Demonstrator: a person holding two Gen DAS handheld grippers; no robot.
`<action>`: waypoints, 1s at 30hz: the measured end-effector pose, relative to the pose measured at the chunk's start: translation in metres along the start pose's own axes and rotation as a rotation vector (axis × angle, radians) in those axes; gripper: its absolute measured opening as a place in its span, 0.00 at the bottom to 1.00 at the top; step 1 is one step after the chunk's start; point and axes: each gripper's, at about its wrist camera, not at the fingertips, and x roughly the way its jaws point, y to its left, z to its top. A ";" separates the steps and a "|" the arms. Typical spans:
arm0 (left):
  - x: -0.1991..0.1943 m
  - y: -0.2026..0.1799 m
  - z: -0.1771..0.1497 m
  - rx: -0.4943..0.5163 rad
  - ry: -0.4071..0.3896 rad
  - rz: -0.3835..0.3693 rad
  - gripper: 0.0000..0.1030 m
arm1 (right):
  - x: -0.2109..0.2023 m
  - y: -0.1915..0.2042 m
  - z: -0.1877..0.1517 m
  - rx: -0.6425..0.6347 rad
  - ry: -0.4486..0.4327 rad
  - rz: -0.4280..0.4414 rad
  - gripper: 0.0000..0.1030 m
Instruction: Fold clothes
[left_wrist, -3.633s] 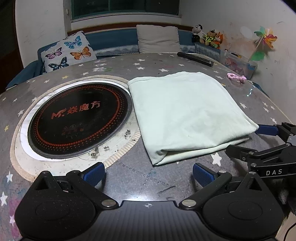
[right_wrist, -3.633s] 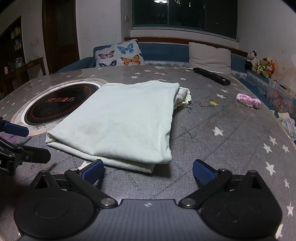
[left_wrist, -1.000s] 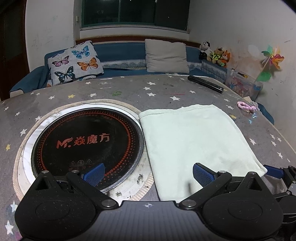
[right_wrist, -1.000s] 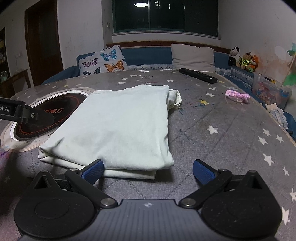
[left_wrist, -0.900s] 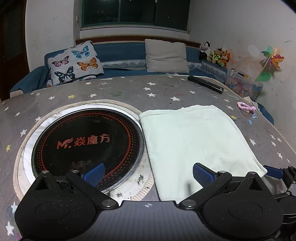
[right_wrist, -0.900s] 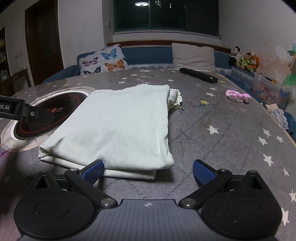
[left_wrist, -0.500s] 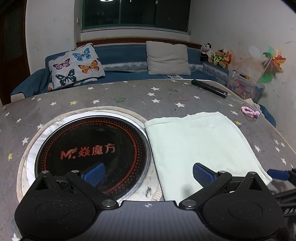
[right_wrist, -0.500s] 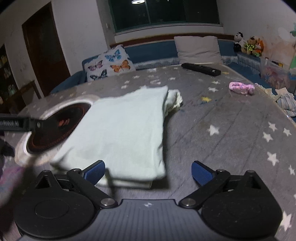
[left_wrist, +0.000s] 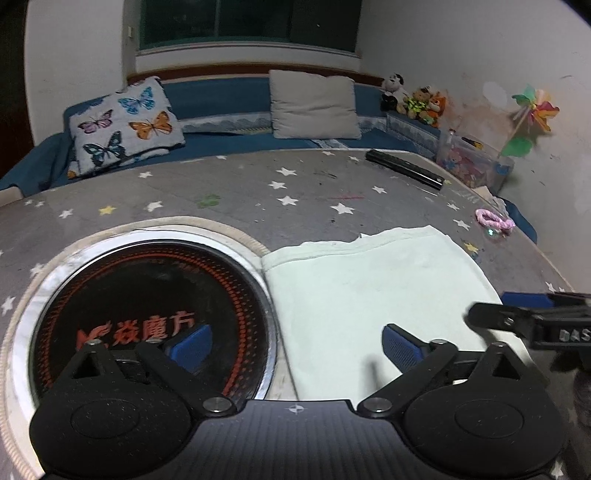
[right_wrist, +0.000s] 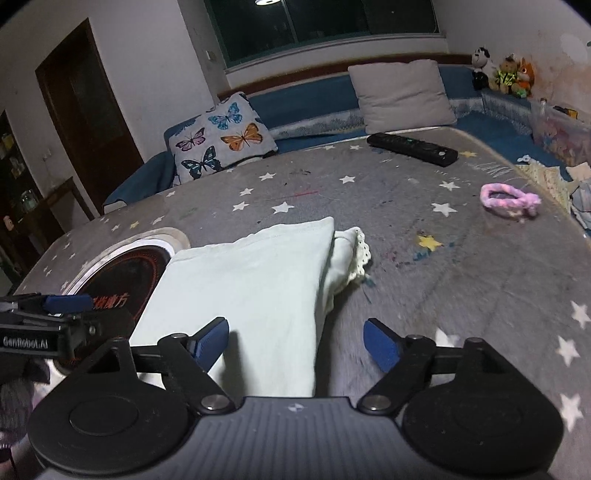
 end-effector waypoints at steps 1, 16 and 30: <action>0.004 0.000 0.001 0.000 0.008 -0.005 0.89 | 0.005 0.000 0.002 0.004 0.005 0.002 0.76; 0.032 0.006 0.004 -0.026 0.075 -0.102 0.20 | 0.034 -0.006 0.013 0.085 0.033 0.111 0.39; 0.015 -0.050 0.040 0.050 -0.016 -0.194 0.06 | -0.022 -0.029 0.030 0.098 -0.083 0.100 0.13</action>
